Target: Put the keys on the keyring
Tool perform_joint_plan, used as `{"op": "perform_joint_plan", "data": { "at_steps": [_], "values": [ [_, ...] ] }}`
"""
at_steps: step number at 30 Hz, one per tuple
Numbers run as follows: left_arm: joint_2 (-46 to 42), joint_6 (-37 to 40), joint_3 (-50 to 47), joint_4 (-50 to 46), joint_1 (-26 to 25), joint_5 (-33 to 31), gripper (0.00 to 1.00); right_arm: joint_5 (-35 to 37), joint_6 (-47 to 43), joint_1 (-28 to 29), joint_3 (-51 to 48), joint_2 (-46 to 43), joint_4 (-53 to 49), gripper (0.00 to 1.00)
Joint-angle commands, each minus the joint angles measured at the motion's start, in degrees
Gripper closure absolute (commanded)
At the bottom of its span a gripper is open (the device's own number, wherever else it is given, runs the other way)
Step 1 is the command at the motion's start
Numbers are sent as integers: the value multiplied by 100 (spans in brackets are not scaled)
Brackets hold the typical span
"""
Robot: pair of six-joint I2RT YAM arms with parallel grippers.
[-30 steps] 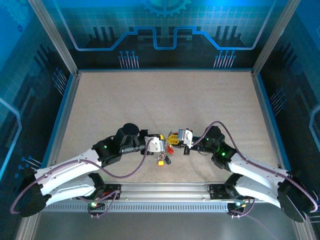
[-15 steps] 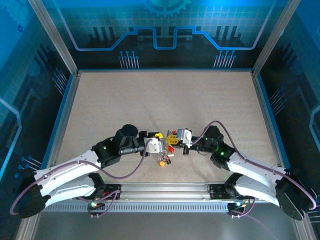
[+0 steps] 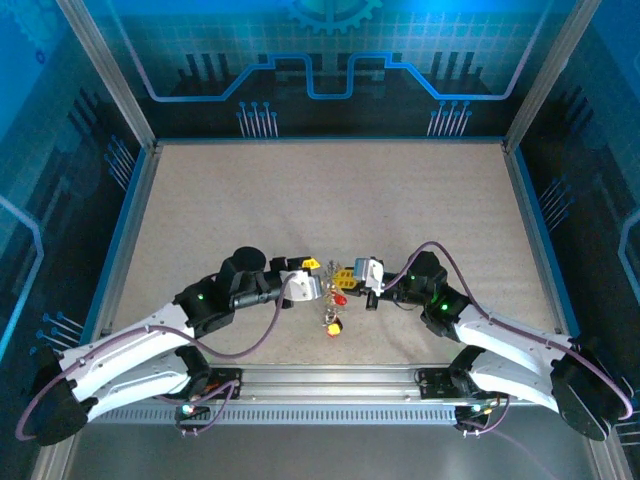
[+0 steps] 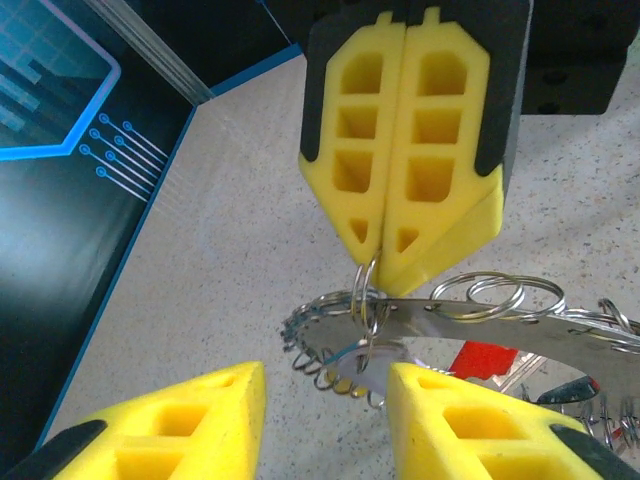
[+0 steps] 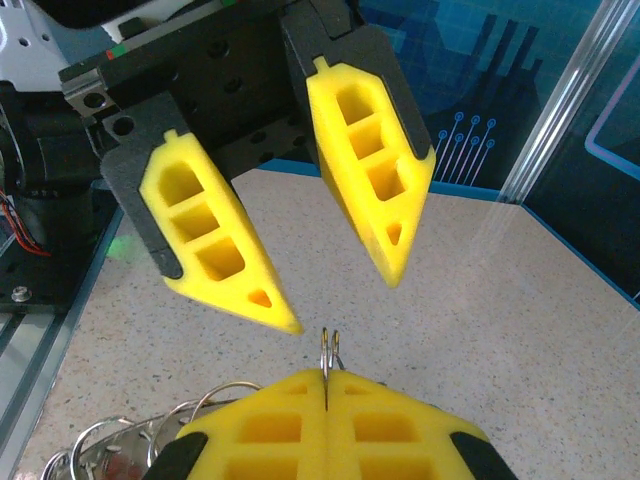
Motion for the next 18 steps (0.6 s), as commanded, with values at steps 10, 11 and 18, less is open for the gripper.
{"op": "perform_joint_plan", "data": {
  "at_steps": [10,11,18],
  "values": [
    [489,-327,441,-390,49,1001,73,-223,-224,117,111,-103,159,100],
    [494,-380,419,-330,44,1033,73,-233,-227,116,109,-105,151,100],
    [517,-568,397,-149,51,1176,85,-244,-214,112,103,-122,141,100]
  ]
}}
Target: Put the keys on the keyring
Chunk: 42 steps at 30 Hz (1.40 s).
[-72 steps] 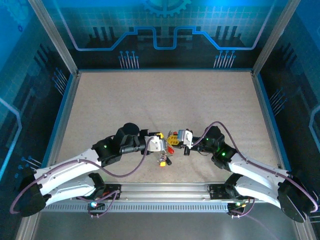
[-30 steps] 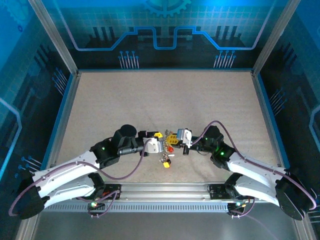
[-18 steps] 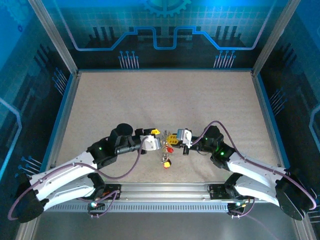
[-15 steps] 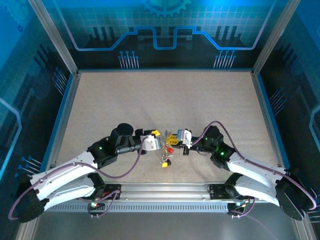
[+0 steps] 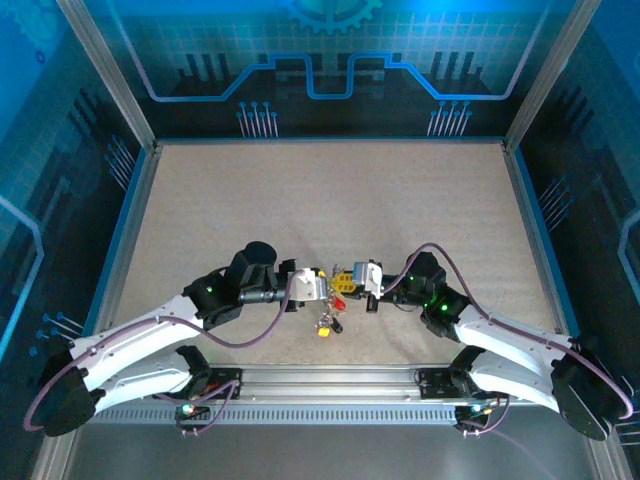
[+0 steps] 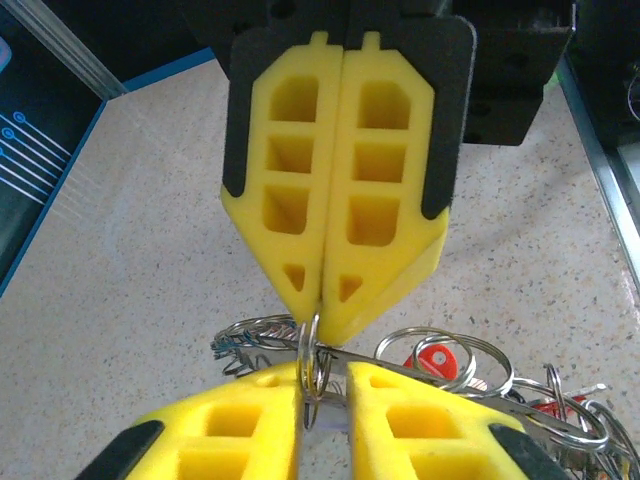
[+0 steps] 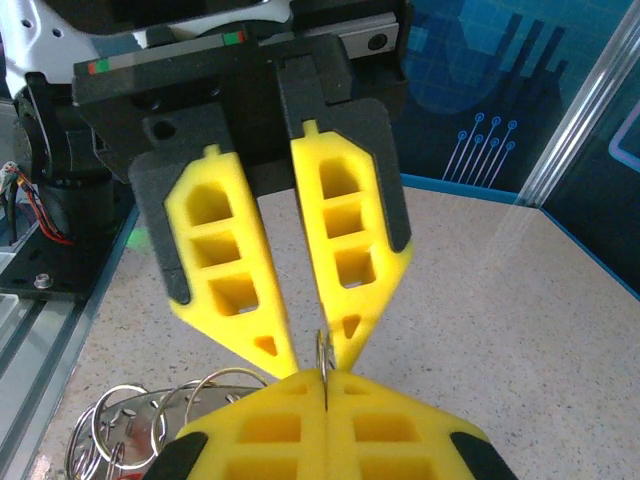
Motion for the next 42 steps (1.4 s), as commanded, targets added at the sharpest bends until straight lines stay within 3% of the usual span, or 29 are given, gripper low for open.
{"op": "perform_joint_plan", "data": {
  "at_steps": [1,10,14,21,26,29,32,35,40,42],
  "values": [
    [42,-153,148,107,27,322,86,-89,-62,73,94,-116,259,100],
    [51,-112,478,-447,27,66,100,-84,-189,87,150,-218,-75,100],
    [81,120,789,-1015,16,-123,100,67,-305,112,213,-364,-402,83],
    [370,597,1721,-2464,-218,-721,100,368,-741,122,365,-565,-1151,80],
    [933,787,2483,-3386,-464,-1248,100,276,-553,123,277,-511,-931,79],
    [1151,693,2775,-3559,-584,-1240,100,75,-100,85,92,-268,-137,77],
    [1223,560,2975,-3587,-652,-1133,100,-96,143,61,101,-67,150,78],
    [1228,600,3007,-3583,-670,-1142,100,-184,127,57,150,-36,150,91],
    [1128,577,3003,-3488,-668,-1103,100,-113,58,52,230,-3,-24,100],
    [1004,542,2881,-3338,-670,-1126,91,-113,113,55,241,16,26,100]
  ]
}}
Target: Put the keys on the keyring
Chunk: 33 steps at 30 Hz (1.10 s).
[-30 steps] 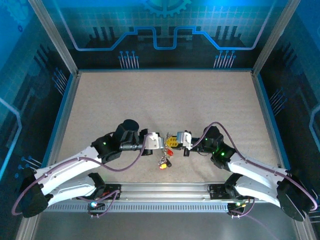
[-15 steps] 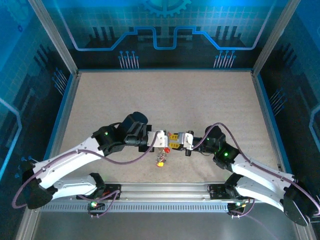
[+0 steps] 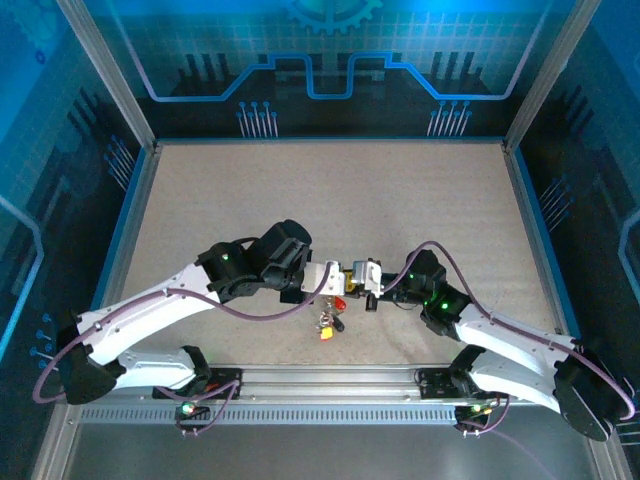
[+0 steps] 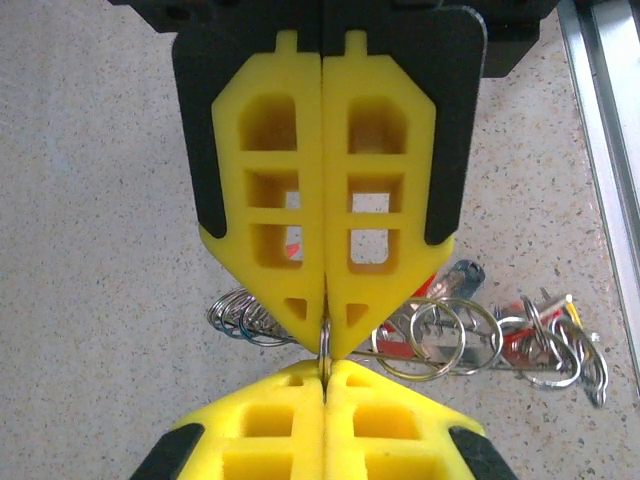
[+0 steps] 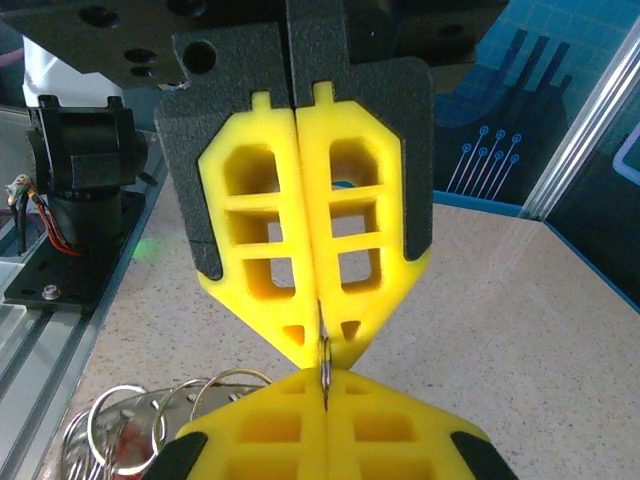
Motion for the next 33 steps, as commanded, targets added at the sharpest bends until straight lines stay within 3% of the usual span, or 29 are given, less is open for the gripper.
{"op": "perform_joint_plan", "data": {
  "at_steps": [1,5,15,20,33],
  "values": [
    [-334,-60,-4,371,-62,16,84,-54,168,27,69,53,260,100],
    [-679,-12,-646,836,-45,-84,73,-71,319,14,-27,45,683,100],
    [-1080,-266,-1425,1793,124,249,74,-271,286,19,-37,10,879,100],
    [-1106,-644,-1534,2216,448,698,74,-352,284,18,-6,62,907,100],
    [-1343,-755,-1671,2334,654,1173,93,-186,252,19,-28,23,789,98]
  ]
}}
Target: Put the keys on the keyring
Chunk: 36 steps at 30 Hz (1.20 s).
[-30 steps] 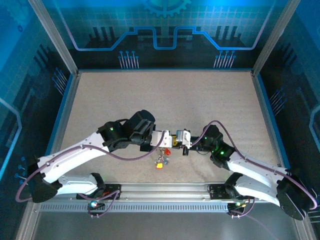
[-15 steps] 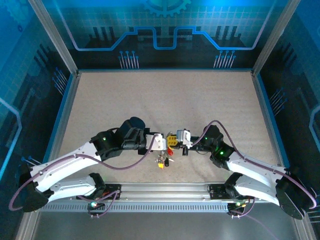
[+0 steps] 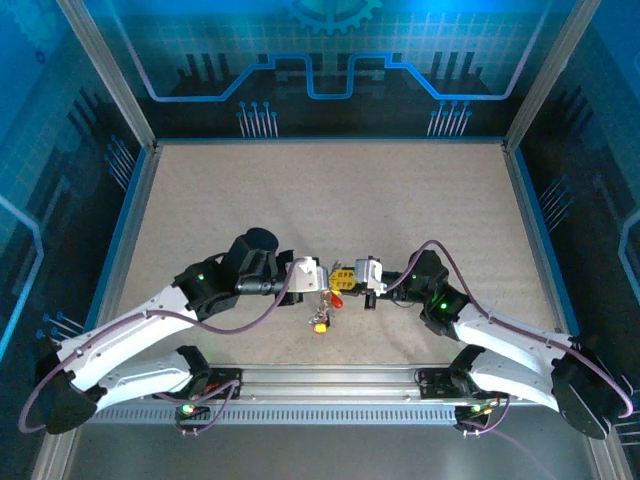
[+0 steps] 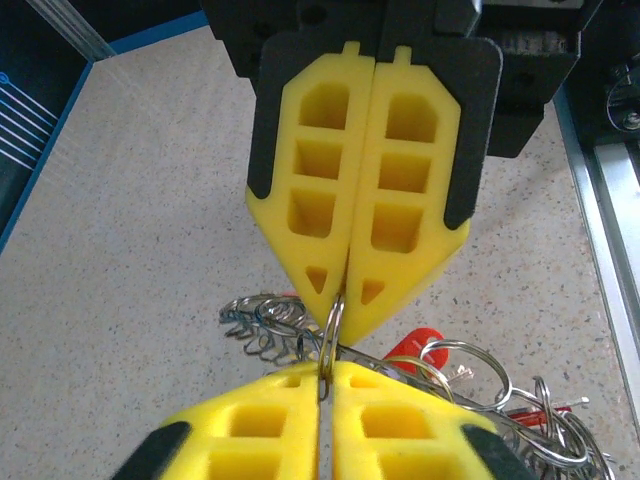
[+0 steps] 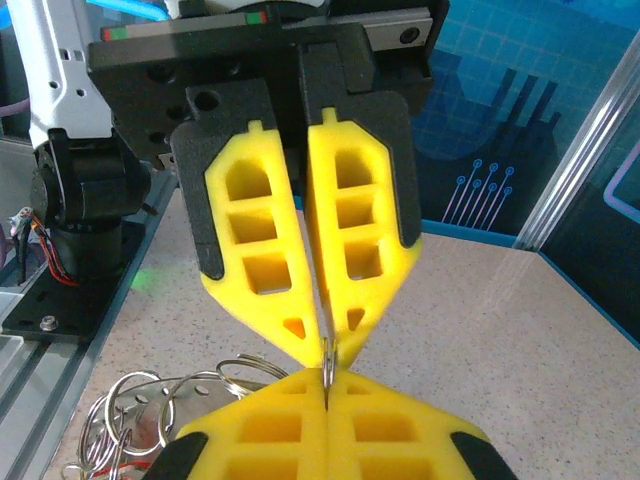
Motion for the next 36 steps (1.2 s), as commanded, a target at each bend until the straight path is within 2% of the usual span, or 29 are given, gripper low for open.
{"op": "perform_joint_plan", "data": {
  "at_steps": [1,5,8,14,21,29,30,36],
  "values": [
    [-168,-102,-76,372,61,158,95,-24,23,24,29,-45,162,97],
    [-143,-43,62,274,68,-63,99,110,-51,28,81,-35,-133,90],
    [29,97,364,-169,61,-247,100,230,-21,34,143,-27,-320,86],
    [526,499,972,-1036,-162,-849,100,361,81,39,288,79,-537,86],
    [488,393,874,-666,-226,-816,100,396,160,48,419,305,-578,87],
    [426,133,810,-584,-238,-696,100,520,279,68,455,376,-494,96],
    [385,79,754,-532,-237,-682,100,532,275,68,442,385,-486,100],
    [62,-213,176,-58,-166,-928,97,902,196,11,295,311,-513,100]
  ]
}}
